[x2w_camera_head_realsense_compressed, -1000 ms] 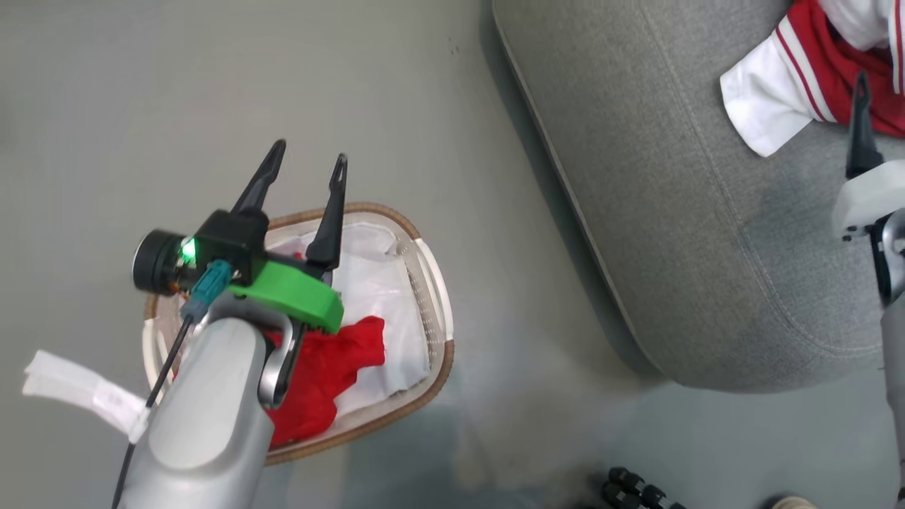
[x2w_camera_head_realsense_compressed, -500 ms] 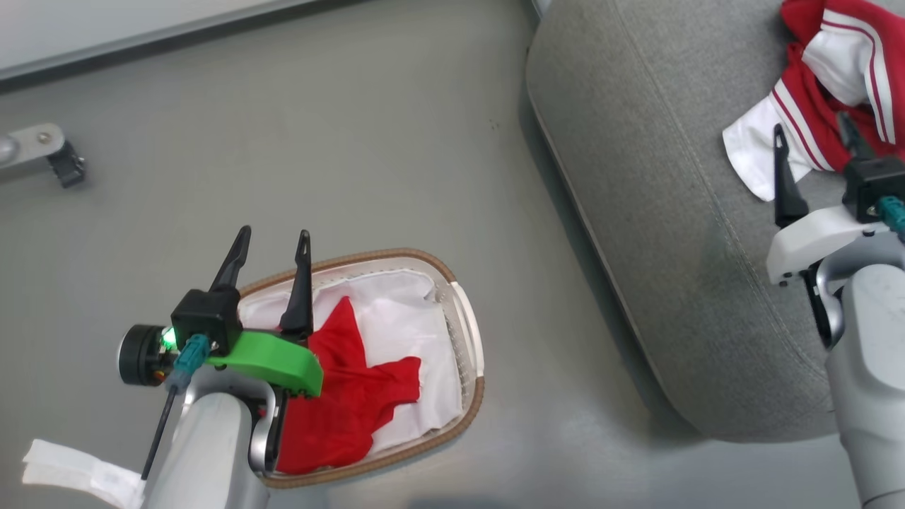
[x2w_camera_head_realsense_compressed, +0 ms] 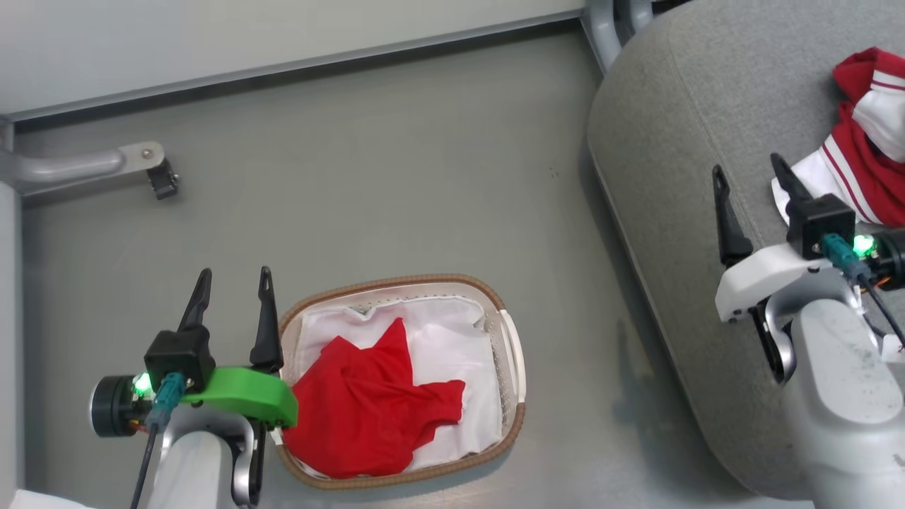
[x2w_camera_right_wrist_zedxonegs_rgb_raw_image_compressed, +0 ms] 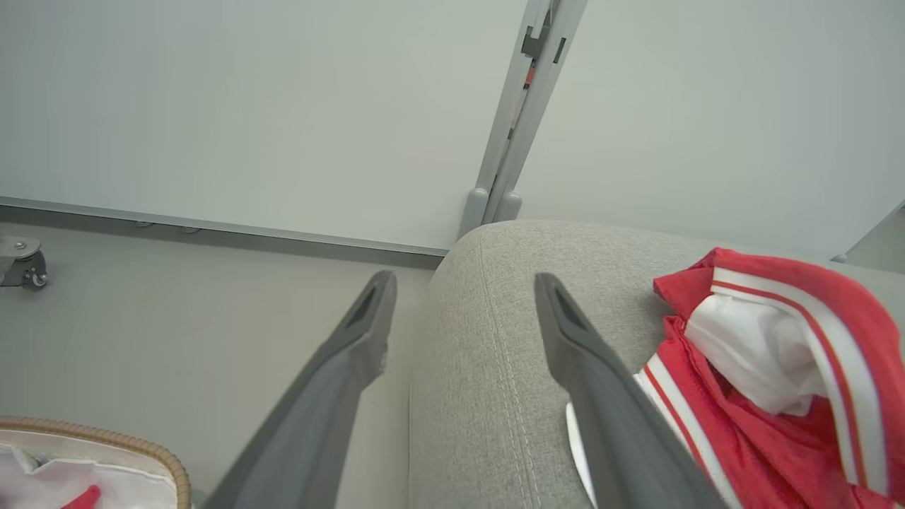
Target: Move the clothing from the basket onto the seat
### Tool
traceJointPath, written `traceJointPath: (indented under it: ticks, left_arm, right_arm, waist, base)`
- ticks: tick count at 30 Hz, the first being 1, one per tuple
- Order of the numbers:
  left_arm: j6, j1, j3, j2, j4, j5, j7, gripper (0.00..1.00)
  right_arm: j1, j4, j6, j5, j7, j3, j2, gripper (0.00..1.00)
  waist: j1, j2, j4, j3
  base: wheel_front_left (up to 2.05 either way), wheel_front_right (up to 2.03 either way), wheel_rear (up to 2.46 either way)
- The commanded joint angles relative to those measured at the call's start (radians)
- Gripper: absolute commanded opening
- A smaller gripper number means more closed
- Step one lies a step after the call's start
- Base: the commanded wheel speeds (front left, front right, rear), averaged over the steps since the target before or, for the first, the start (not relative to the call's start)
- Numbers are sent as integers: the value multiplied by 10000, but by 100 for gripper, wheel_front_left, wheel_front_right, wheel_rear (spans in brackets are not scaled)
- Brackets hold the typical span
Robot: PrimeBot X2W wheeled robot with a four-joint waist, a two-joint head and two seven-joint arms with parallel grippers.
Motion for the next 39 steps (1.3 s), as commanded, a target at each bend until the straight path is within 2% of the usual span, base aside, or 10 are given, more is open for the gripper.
traceJointPath:
  ticks: [1, 14, 22, 39]
  left_arm:
    - [80, 216, 118, 4, -5, 62, -1, 100]
    - [180, 979, 753, -41, -22, 77, 0, 100]
    - [168, 1609, 804, -41, -360, -169, 0, 100]
    - [265, 2836, 727, -40, -714, -447, 0, 100]
  right_arm:
    - [241, -42, -14, 82, -14, 21, 17, 100]
    - [1183, -465, -14, 580, -16, 533, 451, 100]
    - [1859, -1187, -14, 1151, -16, 1107, 562, 100]
    - [3135, -1296, -14, 1640, -14, 1392, 805, 100]
  waist:
    - [0, 0, 238, -243]
    - [0, 0, 461, -919]
    - [0, 0, 496, -1356]
    - [0, 0, 490, -2244]
  base:
    - [0, 0, 0]
    - [0, 0, 0]
    - [0, 0, 0]
    - [0, 0, 0]
